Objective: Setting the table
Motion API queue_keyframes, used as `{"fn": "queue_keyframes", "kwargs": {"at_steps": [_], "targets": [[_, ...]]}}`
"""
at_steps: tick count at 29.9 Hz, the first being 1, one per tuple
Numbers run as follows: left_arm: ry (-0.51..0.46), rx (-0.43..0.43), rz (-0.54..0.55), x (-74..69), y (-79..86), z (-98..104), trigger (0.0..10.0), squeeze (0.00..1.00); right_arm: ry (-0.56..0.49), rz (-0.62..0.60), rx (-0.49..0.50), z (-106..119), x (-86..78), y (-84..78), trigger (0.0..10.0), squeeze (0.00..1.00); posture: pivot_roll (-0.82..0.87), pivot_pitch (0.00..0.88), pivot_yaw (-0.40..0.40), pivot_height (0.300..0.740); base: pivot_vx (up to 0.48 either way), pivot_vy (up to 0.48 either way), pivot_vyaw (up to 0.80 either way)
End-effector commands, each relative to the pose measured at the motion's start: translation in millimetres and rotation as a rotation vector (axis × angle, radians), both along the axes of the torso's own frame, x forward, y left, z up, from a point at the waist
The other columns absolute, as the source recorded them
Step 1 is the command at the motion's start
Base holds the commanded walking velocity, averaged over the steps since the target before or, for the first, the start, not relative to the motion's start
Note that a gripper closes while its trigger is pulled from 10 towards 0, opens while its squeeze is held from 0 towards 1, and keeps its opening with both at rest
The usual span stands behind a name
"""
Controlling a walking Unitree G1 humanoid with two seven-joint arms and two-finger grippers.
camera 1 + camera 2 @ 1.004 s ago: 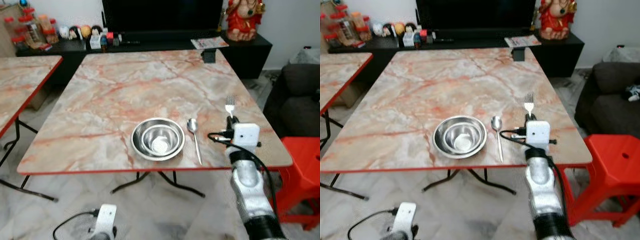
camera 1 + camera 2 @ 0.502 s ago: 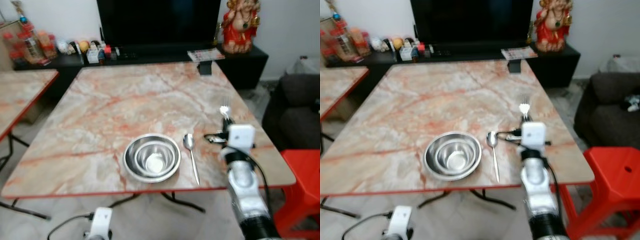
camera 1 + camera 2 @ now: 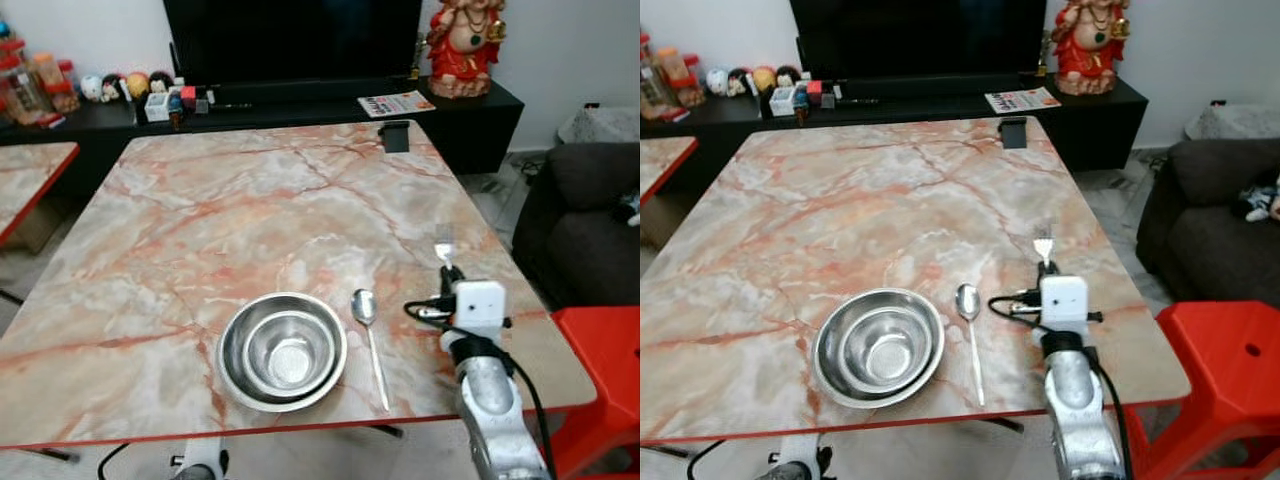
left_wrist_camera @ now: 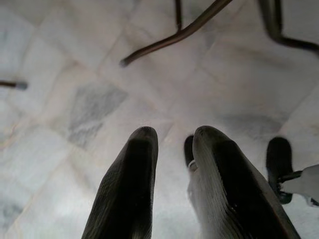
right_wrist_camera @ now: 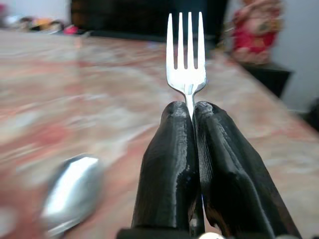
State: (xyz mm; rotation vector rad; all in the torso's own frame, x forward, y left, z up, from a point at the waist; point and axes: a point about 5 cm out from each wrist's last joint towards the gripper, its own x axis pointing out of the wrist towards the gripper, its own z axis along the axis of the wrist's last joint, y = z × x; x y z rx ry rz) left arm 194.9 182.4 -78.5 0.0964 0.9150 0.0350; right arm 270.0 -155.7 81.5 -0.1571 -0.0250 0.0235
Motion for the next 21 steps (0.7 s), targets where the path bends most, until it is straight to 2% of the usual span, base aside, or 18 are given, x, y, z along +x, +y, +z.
{"fn": "queue_keyframes", "kwargs": {"at_steps": [1, 5, 8, 13, 21], "targets": [[0.018, 0.004, -0.004, -4.0, 1.7, -2, 10.0, 0.0, 0.003, -0.005, -0.012, 7, -2.2, -2.8, 10.0, 0.0, -0.11, 0.0, 0.027, 0.725, 0.0, 0.0, 0.0], [0.021, 0.006, -0.013, -4.5, 2.2, -2, 10.0, 0.0, 0.096, -0.049, -0.032, 3, -9.3, -8.7, 10.0, 0.0, -0.12, 0.0, 0.03, 0.725, 0.0, 0.0, 0.0], [0.021, 0.007, -0.015, -4.6, 3.0, -2, 10.0, 0.0, 0.11, -0.056, -0.029, 5, -11.2, -8.8, 10.0, 0.0, -0.12, 0.0, 0.034, 0.725, 0.0, 0.0, 0.0], [0.02, 0.014, -0.021, -4.3, 5.3, -2, 10.0, 0.0, 0.128, -0.08, -0.035, 6, -8.1, -9.0, 10.0, 0.0, -0.12, 0.0, 0.045, 0.725, 0.0, 0.0, 0.0], [0.017, 0.008, -0.014, -2.8, 3.6, -1, 10.0, 0.0, 0.238, -0.066, -0.008, -1, 0.7, -5.9, 10.0, 0.0, -0.11, 0.0, 0.037, 0.725, 0.0, 0.0, 0.0]]}}
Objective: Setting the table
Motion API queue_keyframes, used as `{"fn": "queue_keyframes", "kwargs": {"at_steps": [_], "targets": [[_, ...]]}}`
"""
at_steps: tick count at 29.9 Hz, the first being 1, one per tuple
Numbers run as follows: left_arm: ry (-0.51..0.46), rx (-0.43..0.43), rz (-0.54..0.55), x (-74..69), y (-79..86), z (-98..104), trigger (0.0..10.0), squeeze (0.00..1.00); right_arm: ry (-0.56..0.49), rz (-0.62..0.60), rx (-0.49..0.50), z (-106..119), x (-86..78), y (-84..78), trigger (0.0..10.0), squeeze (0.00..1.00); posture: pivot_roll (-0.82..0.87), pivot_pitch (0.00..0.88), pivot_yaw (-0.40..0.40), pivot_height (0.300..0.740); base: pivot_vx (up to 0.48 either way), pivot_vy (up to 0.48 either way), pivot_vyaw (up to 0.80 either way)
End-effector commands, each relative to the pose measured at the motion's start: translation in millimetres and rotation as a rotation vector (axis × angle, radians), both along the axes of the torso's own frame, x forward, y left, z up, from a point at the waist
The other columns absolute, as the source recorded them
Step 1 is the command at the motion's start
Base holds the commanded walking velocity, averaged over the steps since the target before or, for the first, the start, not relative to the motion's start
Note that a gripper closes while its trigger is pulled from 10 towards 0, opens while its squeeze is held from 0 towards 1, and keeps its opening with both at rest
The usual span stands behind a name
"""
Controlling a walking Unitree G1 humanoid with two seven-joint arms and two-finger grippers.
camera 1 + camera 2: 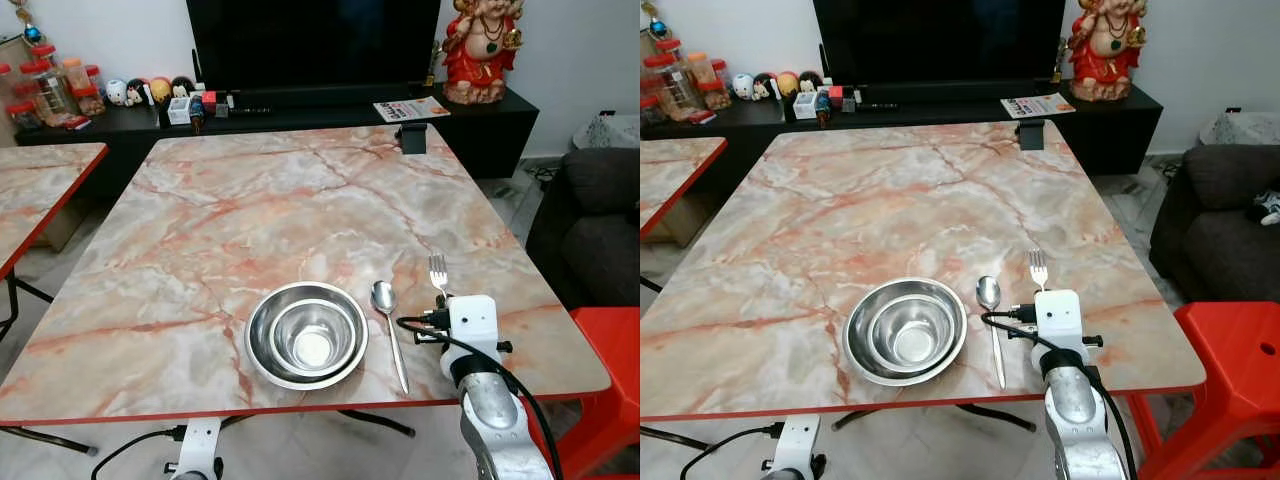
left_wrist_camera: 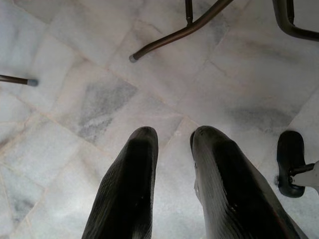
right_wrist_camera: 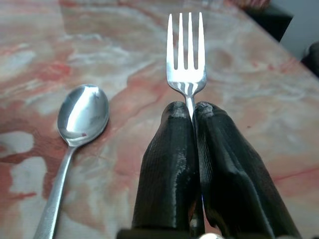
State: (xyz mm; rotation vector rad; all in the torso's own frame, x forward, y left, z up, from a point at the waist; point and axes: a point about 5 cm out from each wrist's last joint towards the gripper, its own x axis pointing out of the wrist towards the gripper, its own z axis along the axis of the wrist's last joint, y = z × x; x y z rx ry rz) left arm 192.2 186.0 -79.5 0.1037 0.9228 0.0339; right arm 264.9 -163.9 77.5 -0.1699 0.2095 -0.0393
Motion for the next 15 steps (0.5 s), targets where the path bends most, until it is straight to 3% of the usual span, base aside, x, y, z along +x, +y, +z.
{"fn": "queue_keyframes", "kwargs": {"at_steps": [1, 7, 15], "targets": [[0.009, 0.002, -0.01, -0.2, -0.1, -0.3, 10.0, 0.0, 0.009, 0.014, 0.009, 2.6, 5.8, 2.3, 10.0, 0.0, -0.11, 0.0, 0.037, 0.725, 0.0, 0.0, 0.0], [0.013, 0.002, -0.003, -1.7, -0.1, -1.1, 10.0, 0.0, 0.012, 0.044, 0.008, 8.2, 13.3, 1.6, 10.0, 0.0, -0.11, 0.0, 0.032, 0.725, 0.0, 0.0, 0.0], [0.019, -0.003, 0.0, -3.2, 0.3, -1.9, 10.0, 0.0, 0.114, 0.001, 0.034, 1.3, 5.3, -3.3, 10.0, 0.0, -0.11, 0.0, 0.03, 0.725, 0.0, 0.0, 0.0]]}}
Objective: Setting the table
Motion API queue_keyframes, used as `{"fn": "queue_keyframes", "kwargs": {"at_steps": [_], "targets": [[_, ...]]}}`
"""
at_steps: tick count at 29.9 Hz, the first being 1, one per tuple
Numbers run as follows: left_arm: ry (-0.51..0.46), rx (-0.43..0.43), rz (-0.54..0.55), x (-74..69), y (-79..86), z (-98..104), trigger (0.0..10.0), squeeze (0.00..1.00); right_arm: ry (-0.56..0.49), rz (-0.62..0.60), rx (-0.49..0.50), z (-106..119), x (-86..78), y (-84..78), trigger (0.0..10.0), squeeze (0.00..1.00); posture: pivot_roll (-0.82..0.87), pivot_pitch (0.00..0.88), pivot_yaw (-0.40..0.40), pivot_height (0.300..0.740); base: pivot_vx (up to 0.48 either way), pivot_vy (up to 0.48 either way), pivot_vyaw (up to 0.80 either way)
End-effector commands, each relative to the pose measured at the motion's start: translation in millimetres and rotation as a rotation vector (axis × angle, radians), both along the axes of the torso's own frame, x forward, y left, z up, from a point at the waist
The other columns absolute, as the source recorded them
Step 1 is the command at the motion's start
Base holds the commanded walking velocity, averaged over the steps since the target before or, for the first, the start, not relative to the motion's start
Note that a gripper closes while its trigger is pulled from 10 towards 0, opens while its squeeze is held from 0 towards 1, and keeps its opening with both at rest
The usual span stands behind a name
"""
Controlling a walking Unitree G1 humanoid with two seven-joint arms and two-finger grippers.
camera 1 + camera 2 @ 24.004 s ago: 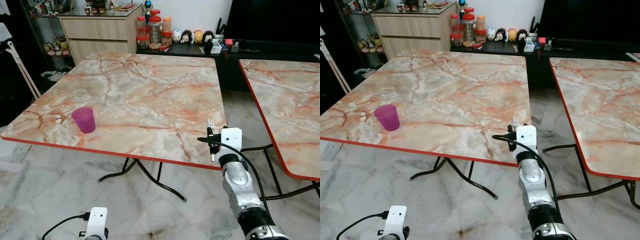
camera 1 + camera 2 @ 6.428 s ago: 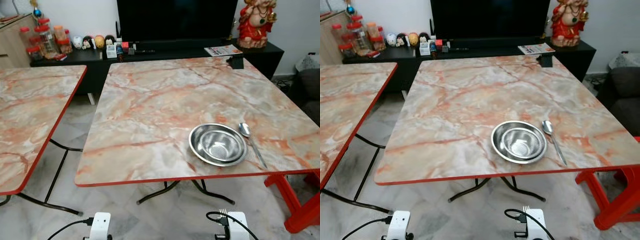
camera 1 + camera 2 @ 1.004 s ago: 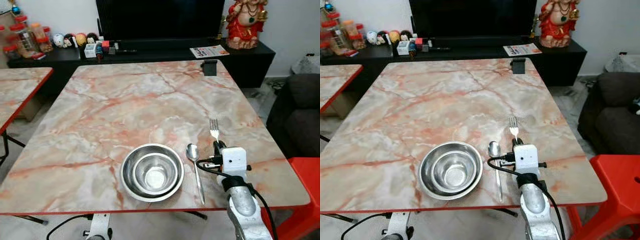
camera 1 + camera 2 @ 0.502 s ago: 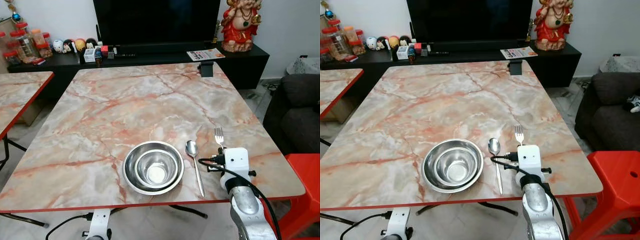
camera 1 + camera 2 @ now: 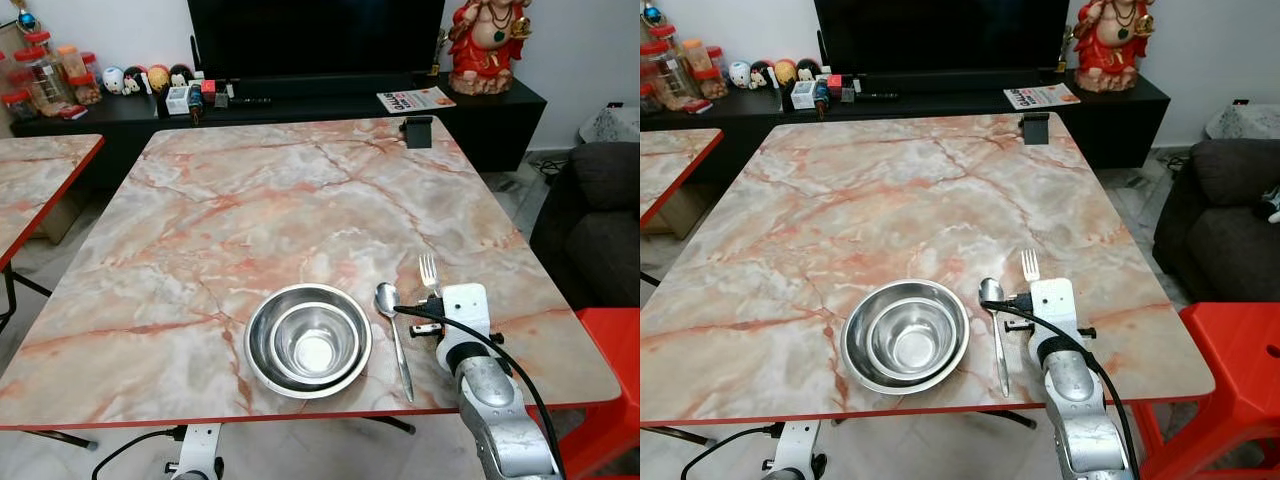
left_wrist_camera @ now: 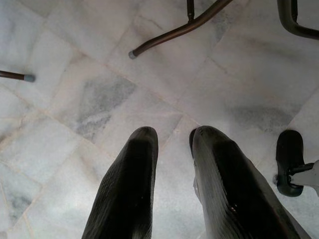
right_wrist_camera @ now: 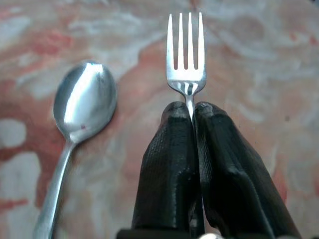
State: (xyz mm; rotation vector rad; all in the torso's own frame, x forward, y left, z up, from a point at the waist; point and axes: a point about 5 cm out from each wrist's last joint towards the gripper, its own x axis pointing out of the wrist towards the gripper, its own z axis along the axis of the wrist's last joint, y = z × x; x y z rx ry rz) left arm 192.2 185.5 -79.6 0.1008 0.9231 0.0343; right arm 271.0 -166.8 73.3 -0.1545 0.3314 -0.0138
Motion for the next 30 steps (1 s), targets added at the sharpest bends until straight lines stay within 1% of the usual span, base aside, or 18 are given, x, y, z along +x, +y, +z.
{"fn": "queue_keyframes", "kwargs": {"at_steps": [1, 5, 9, 30], "targets": [[0.019, -0.001, -0.003, -3.1, 0.5, -2, 10.0, 0.0, -0.008, -0.01, 0.019, 6, -1.8, 1.1, 10.0, 0.0, -0.11, 0.0, 0.03, 0.725, 0.0, 0.0, 0.0], [0.02, -0.002, -0.006, -3.1, 0.1, -2, 10.0, 0.0, -0.004, -0.003, 0.027, 8, -2.9, 3.3, 10.0, 0.0, -0.11, 0.0, 0.032, 0.725, 0.0, 0.0, 0.0], [0.023, -0.003, -0.012, -2.9, -0.4, -2, 10.0, 0.0, 0.048, -0.017, 0.037, 6, -4.4, 7.0, 10.0, 0.0, -0.11, 0.0, 0.036, 0.725, 0.0, 0.0, 0.0], [0.029, -0.004, -0.017, -3.7, 1.6, -2, 10.0, 0.0, 0.125, -0.055, 0.049, -8, -8.3, 8.9, 10.0, 0.0, -0.11, 0.0, 0.044, 0.725, 0.0, 0.0, 0.0]]}}
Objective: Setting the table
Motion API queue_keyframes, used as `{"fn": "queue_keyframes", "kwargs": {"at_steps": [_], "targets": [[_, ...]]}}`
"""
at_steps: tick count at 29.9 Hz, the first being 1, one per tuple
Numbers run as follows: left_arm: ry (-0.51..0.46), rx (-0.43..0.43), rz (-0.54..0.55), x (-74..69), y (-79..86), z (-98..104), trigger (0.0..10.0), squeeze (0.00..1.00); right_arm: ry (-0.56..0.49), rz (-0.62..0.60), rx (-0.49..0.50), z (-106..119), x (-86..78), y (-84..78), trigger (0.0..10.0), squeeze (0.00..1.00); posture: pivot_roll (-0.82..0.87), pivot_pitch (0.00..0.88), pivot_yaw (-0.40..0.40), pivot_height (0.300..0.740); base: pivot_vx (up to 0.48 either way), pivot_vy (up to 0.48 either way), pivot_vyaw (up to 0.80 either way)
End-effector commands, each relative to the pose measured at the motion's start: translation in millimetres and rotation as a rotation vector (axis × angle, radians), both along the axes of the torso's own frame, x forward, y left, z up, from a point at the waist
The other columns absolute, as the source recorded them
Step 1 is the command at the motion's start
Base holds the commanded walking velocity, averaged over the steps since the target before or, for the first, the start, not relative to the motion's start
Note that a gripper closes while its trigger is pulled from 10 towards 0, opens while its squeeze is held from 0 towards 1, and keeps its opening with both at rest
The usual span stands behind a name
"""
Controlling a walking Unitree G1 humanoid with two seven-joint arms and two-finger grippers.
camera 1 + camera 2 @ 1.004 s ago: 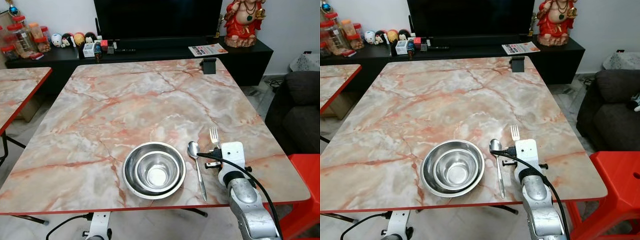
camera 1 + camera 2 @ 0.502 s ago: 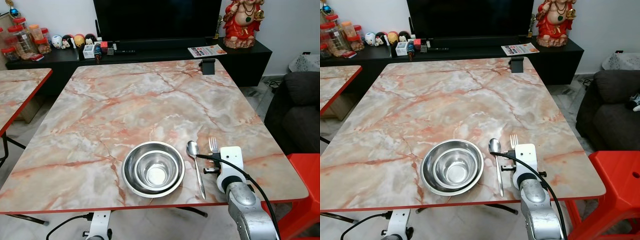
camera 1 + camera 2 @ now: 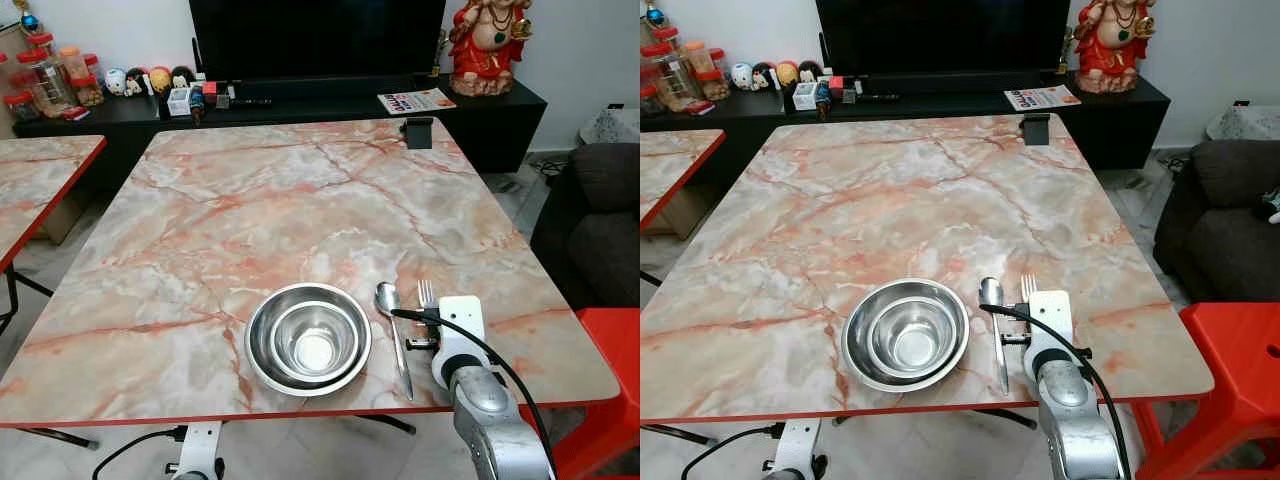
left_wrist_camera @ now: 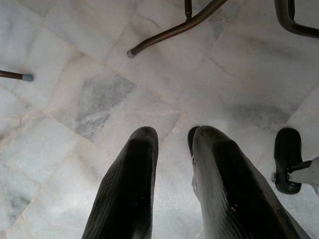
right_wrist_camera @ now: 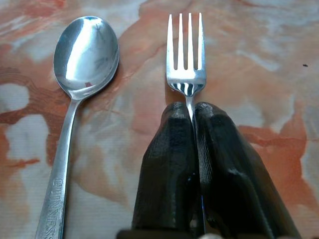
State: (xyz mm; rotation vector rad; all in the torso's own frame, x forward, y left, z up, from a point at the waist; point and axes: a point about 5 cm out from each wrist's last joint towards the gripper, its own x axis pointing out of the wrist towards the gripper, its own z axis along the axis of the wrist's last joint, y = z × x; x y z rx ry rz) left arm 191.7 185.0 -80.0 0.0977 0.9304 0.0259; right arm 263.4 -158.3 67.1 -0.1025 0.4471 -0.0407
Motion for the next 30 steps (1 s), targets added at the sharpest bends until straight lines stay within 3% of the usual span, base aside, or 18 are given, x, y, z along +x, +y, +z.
{"fn": "queue_keyframes", "kwargs": {"at_steps": [1, 16, 17, 18, 19, 20, 24, 25, 27, 28, 30], "targets": [[0.022, 0.003, -0.012, -3.2, 2.1, -1.6, 10.0, 0.0, 0.014, -0.011, 0.002, -2.8, -0.7, 0.8, 10.0, 0.0, -0.11, 0.0, 0.045, 0.725, 0.0, 0.0, 0.0], [0.022, 0.004, -0.013, -3.2, 2.9, -1.5, 10.0, 0.0, 0.016, -0.004, 0.008, -4.7, 2.1, 4.5, 10.0, 0.0, -0.1, 0.0, 0.046, 0.725, 0.0, 0.0, 0.0], [0.021, 0.004, -0.013, -3.0, 2.9, -1.4, 10.0, 0.0, 0.014, -0.004, 0.009, -4.4, 2.5, 4.7, 10.0, 0.11, -0.1, 0.0, 0.047, 0.725, 0.0, 0.0, 0.0], [0.021, 0.004, -0.013, -3.0, 2.9, -1.4, 10.0, 0.0, 0.014, -0.004, 0.009, -4.4, 2.5, 4.7, 10.0, 0.11, -0.1, 0.0, 0.047, 0.725, 0.0, 0.0, 0.0], [0.021, 0.005, -0.013, -2.9, 2.9, -1.4, 10.0, 0.0, 0.012, -0.005, 0.01, -4.1, 2.9, 4.7, 10.0, 0.58, -0.1, 0.0, 0.048, 0.725, 0.0, 0.0, 0.0], [0.021, 0.005, -0.013, -2.9, 2.9, -1.3, 10.0, 0.0, 0.011, -0.005, 0.01, -4.0, 3.0, 4.7, 10.0, 0.79, -0.1, 0.0, 0.048, 0.725, 0.0, 0.0, 0.0], [0.02, 0.006, -0.014, -2.6, 3.1, -1.2, 10.0, 0.0, 0.007, -0.008, 0.01, -3.8, 3.8, 4.0, 10.0, 0.81, -0.1, 0.0, 0.048, 0.725, 0.0, 0.0, 0.0], [0.02, 0.007, -0.014, -2.4, 3.1, -1.1, 10.0, 0.0, 0.006, -0.009, 0.01, -3.7, 4.1, 3.9, 10.0, 0.89, -0.1, 0.0, 0.048, 0.725, 0.0, 0.0, 0.0], [0.019, 0.007, -0.014, -2.0, 3.1, -0.9, 10.0, 0.0, -0.002, -0.008, 0.011, -2.6, 5.6, 3.6, 10.0, 0.92, -0.1, 0.0, 0.048, 0.725, 0.0, 0.0, 0.0], [0.019, 0.007, -0.014, -1.9, 3.0, -0.8, 10.0, 0.0, -0.004, -0.008, 0.01, -2.2, 6.1, 3.4, 10.0, 1.0, -0.1, 0.0, 0.048, 0.725, 0.0, 0.0, 0.0], [0.019, 0.006, -0.014, -1.7, 2.9, -0.8, 10.0, 0.0, -0.007, -0.008, 0.008, -1.9, 6.4, 3.3, 10.0, 1.0, -0.1, 0.0, 0.048, 0.725, 0.0, 0.0, 0.0]]}}
